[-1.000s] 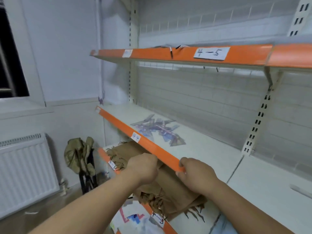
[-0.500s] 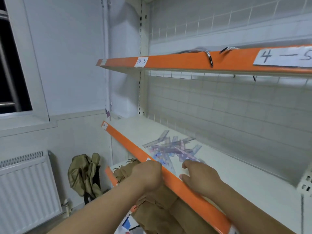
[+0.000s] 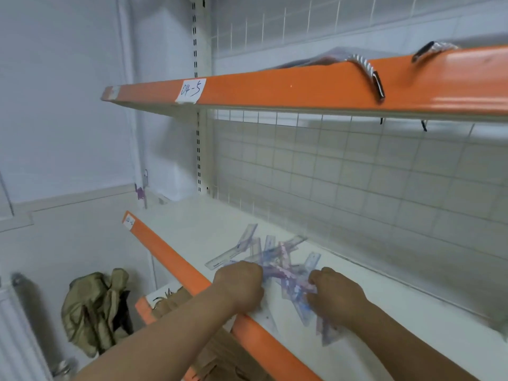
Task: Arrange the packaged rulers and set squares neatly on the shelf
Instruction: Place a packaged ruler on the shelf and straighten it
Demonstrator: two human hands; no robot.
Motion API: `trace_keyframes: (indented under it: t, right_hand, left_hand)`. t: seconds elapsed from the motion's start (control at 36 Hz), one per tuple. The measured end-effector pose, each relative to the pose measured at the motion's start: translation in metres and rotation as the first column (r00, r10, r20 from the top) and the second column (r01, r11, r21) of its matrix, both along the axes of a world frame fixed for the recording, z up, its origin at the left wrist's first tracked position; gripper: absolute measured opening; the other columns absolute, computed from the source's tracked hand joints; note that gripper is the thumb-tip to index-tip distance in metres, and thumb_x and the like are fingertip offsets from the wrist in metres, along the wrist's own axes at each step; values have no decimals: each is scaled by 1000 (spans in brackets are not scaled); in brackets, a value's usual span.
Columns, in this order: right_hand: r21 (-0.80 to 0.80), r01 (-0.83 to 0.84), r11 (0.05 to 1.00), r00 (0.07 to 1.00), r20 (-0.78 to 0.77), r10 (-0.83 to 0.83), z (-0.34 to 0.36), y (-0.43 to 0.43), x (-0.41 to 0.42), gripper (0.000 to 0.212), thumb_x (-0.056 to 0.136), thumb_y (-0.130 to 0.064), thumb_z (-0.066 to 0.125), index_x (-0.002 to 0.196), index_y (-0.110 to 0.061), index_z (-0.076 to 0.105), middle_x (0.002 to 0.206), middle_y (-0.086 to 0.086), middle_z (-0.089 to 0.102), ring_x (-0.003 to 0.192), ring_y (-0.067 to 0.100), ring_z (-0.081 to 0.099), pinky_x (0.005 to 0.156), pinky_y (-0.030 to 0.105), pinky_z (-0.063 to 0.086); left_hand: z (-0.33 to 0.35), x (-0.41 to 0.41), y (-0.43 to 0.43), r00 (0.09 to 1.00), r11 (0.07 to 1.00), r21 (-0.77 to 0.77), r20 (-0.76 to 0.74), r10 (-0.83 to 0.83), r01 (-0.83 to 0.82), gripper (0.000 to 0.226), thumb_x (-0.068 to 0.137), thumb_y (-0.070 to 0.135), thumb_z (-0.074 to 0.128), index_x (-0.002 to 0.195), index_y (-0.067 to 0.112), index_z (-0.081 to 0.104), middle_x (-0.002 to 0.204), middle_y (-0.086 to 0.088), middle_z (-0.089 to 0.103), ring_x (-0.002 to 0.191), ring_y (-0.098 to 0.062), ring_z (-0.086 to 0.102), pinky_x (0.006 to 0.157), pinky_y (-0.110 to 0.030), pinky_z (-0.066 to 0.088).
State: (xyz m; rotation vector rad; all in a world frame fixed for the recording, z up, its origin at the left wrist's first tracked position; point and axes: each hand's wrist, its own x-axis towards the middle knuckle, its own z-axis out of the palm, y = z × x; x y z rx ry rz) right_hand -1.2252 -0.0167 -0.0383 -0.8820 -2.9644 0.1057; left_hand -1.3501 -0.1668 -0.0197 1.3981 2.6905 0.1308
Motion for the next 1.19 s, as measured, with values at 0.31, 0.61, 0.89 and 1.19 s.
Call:
trace_keyframes:
  t: [0.31, 0.61, 0.89, 1.19]
  right_hand:
    - [68, 61, 996, 993, 98, -68, -2, 8, -13, 24, 91, -27, 51, 111, -17, 61, 116, 4, 57, 112, 21, 54, 85, 27, 44]
    - [-40, 122, 992, 990, -71, -124, 9, 9, -19, 41, 79, -8, 57, 118, -22, 57, 114, 4, 61, 105, 23, 59, 84, 29, 46]
    - [-169, 11, 986, 960, -275, -58, 14, -3, -23, 20, 99, -23, 45, 114, -20, 58, 104, -2, 60, 90, 12, 54, 73, 15, 39]
    - [97, 49, 994, 987, -157, -33, 18, -4, -21, 41, 88, -34, 59, 128, -24, 55, 121, -2, 54, 115, 16, 49, 94, 22, 38]
  left_hand:
    - [6, -32, 26, 988, 991, -21, -81, -132, 131, 25, 96, 22, 44, 116, 12, 55, 120, -7, 59, 111, -24, 57, 83, -29, 44]
    - [13, -58, 34, 968, 968, 43, -34, -247, 248, 51, 93, 40, 53, 137, 18, 41, 128, -6, 49, 115, -22, 53, 88, -31, 45]
    - [13, -66, 39, 912, 938, 51, -259, -319, 342, 33, 94, 17, 51, 126, 21, 59, 120, -5, 56, 112, -23, 56, 86, -34, 47]
    - [11, -80, 39, 930, 943, 89, -215, -298, 322, 31, 91, 21, 56, 121, 24, 64, 116, 0, 62, 106, -20, 60, 83, -29, 47]
